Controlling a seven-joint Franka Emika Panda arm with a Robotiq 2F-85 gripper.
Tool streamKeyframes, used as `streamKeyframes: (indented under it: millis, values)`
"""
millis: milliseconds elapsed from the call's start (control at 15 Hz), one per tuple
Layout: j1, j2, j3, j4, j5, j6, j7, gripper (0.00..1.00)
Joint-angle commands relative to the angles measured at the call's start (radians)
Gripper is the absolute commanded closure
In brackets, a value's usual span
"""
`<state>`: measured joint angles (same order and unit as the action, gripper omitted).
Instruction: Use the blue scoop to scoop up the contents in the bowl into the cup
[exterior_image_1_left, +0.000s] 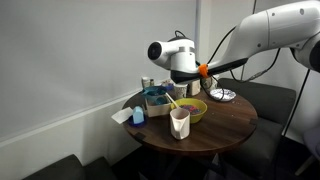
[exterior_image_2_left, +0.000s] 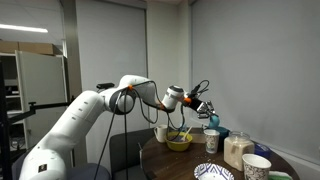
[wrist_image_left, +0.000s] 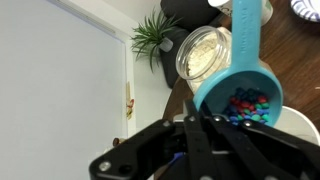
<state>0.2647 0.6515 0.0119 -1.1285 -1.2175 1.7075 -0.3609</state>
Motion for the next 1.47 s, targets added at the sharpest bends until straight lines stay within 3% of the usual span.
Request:
streamKeyframes:
  millis: [0,933,1400]
  values:
    - [0.023,0.086,-0.015,0.100,-0.062,-0.068,-0.069,0.99]
    - [0.112,0.312,-0.087,0.330,-0.233,-0.259,-0.310,0.99]
    - [0.137,0.398,-0.148,0.396,-0.324,-0.254,-0.417,0.99]
